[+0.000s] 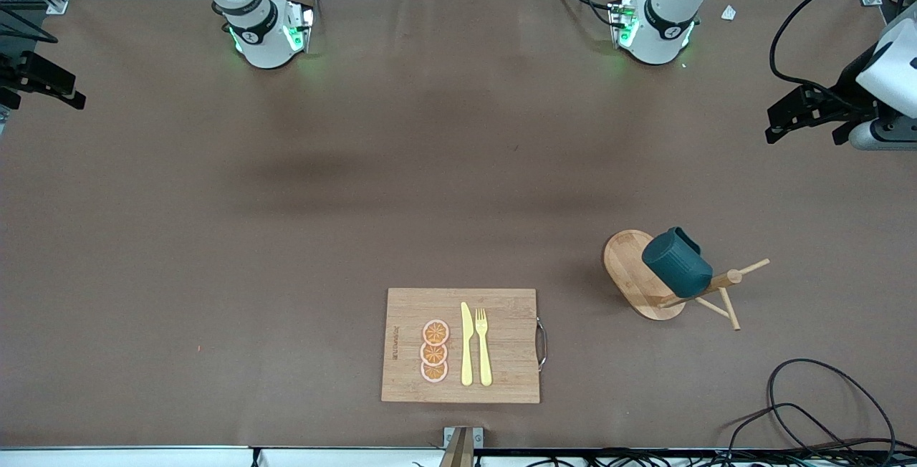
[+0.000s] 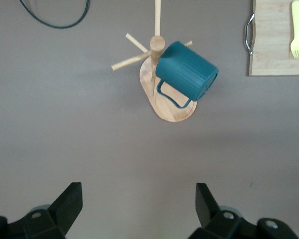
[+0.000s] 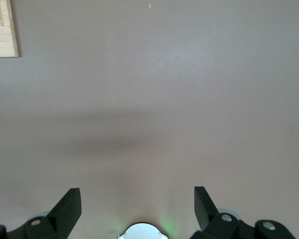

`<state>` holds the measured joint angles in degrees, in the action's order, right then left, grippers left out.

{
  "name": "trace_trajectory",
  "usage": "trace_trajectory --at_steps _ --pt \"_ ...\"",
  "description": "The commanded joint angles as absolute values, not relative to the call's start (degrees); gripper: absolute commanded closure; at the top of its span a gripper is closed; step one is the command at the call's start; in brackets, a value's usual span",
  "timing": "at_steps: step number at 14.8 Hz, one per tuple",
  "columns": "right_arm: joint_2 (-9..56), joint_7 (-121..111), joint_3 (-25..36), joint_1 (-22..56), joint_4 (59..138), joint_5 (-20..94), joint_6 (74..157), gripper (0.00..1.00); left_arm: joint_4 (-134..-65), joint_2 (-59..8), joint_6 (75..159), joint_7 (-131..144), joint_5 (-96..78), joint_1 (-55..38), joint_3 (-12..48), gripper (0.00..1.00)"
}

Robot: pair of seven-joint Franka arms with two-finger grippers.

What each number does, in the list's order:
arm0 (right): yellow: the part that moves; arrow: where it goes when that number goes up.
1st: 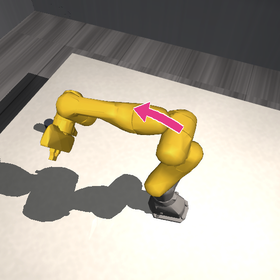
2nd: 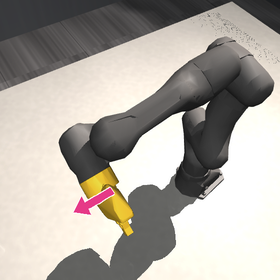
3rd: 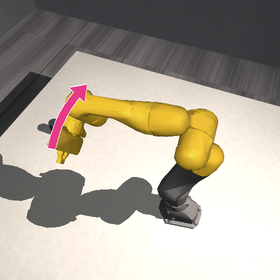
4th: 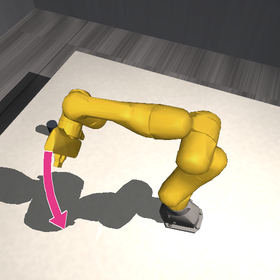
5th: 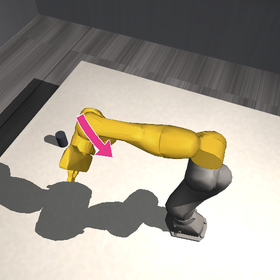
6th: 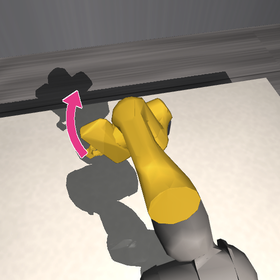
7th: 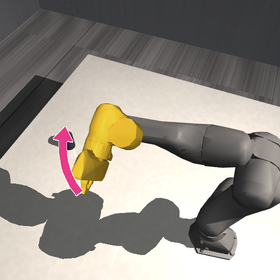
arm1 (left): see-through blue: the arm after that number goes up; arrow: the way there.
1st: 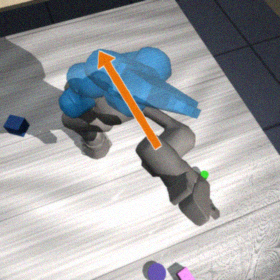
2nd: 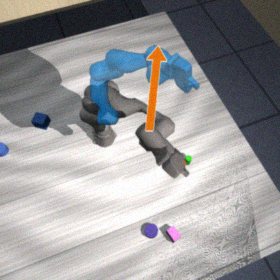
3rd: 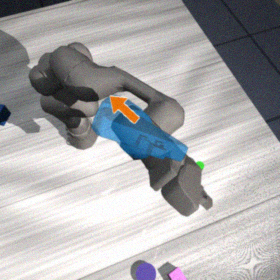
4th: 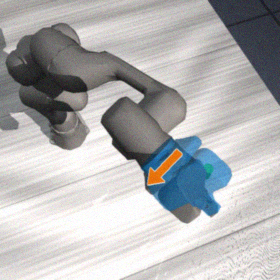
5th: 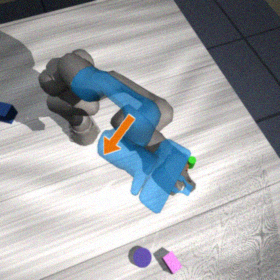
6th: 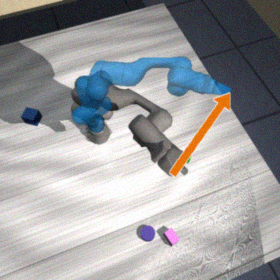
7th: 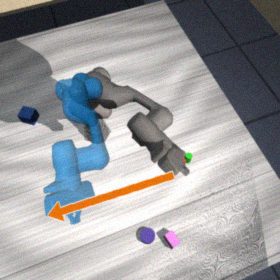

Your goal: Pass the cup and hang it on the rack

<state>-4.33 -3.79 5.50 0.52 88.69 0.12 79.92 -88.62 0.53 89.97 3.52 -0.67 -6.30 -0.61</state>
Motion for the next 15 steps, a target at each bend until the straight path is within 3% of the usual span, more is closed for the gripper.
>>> trace_trajectory --at_steps 1,15 --pt "-5.27 -3.52 5.19 0.44 89.39 0.26 80.15 0.0 -90.09 1.85 91.58 3.43 0.35 -6.94 -1.23 0.0" --pt "-5.36 -3.6 5.19 0.53 89.65 0.35 80.33 0.0 -89.03 1.14 91.23 2.64 0.44 -6.24 -1.14 0.0"
